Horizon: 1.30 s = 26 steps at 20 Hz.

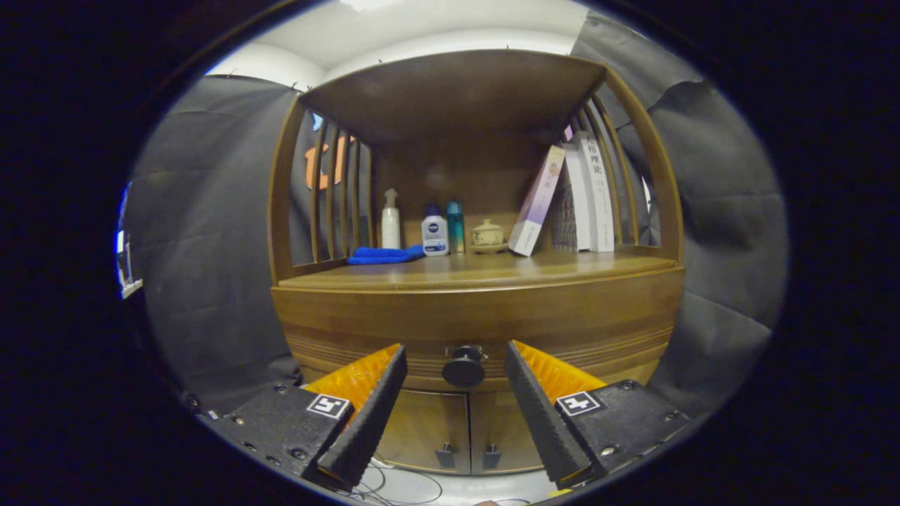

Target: Pull open the drawer, take out the items inside it, and place them on the countertop above the cabinet.

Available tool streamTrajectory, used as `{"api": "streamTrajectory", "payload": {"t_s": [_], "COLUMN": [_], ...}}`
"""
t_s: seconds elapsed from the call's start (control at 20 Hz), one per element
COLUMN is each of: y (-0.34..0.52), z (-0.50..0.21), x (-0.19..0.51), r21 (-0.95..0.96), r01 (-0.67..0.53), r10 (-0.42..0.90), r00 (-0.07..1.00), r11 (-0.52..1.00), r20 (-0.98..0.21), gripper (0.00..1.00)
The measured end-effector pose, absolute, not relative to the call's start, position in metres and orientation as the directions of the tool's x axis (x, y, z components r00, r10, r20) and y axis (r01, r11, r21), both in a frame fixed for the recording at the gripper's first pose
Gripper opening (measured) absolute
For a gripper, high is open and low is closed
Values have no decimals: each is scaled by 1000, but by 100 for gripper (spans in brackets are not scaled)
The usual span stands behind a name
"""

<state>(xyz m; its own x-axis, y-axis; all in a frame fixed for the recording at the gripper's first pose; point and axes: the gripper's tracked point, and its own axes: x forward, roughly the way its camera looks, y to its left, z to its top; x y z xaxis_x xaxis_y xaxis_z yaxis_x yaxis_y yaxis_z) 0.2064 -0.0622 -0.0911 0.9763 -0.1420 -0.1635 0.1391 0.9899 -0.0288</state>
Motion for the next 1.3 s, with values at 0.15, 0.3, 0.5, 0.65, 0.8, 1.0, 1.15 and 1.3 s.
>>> {"api": "streamTrajectory", "payload": {"t_s": [0.15,0.3,0.5,0.65,0.8,1.0,1.15,1.3], "y": [-77,-79,-80,-83,-84,-81,-75,-71], "z": [-111,-126,-128,-129,-128,-127,-127,-127], "x": [231,243,248,248,245,225,202,178], "r21": [-43,-54,-80,-75,-83,-62,-78,-87], "r01": [164,181,201,215,220,235,230,230], "r10": [-170,-189,-213,-226,-232,-242,-241,-243], "r00": [964,955,954,954,952,950,949,948], "r11": [985,982,976,974,972,970,970,969], "r20": [-202,-230,-212,-196,-200,-197,-202,-204], "gripper": [82,70,58,50,43,41,40,40]}}
